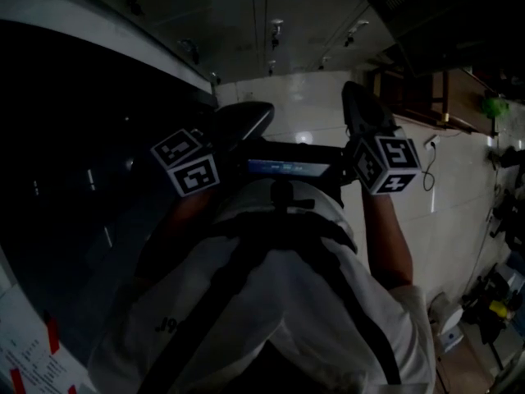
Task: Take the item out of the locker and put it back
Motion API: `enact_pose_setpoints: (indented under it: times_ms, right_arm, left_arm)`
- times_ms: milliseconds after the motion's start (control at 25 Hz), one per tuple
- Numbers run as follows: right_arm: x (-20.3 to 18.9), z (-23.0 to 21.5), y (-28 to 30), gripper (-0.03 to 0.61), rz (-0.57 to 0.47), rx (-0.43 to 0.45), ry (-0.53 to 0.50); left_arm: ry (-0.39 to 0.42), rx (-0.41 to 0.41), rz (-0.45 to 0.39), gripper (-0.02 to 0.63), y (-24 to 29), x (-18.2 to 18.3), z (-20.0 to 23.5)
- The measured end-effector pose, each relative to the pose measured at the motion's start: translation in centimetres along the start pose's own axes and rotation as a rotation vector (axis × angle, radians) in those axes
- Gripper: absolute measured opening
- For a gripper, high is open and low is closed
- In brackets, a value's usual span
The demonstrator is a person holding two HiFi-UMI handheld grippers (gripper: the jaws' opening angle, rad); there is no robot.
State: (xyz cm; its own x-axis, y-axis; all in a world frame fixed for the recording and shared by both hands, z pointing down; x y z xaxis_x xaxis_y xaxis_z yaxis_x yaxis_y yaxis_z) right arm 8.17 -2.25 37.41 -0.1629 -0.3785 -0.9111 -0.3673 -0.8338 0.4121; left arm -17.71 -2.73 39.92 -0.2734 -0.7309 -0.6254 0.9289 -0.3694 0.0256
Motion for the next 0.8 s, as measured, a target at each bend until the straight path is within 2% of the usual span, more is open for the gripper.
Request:
enact_pose_setpoints:
  times_ms: [400,800]
  right_arm:
    - [-0.9,-1.6,-2.6,0.000,-0.034,0.063,-0.021]
    - [-4.5,-4.4,-8.3,0.000,-0.034,0.123,-0.018]
  left_arm:
    - [0.036,0.051,-0.066,0.003,1.0,-2.2,-2.9]
    - [0.024,0.110,-0.123,0.003,3.7,-8.2,-7.3]
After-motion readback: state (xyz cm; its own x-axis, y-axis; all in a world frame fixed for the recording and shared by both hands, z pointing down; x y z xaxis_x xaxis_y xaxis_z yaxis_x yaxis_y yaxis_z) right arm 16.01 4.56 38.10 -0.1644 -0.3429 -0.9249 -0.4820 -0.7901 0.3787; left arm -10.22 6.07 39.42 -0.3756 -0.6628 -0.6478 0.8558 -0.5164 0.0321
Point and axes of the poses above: the fingertips, and each gripper's own axes: y forward along the fingers, z to its left, x out of its top, the point moved 10 cm from there along -y, backward along the fingers, and after that the axes turned 12 degrees about -y, right-handed, at the moved point
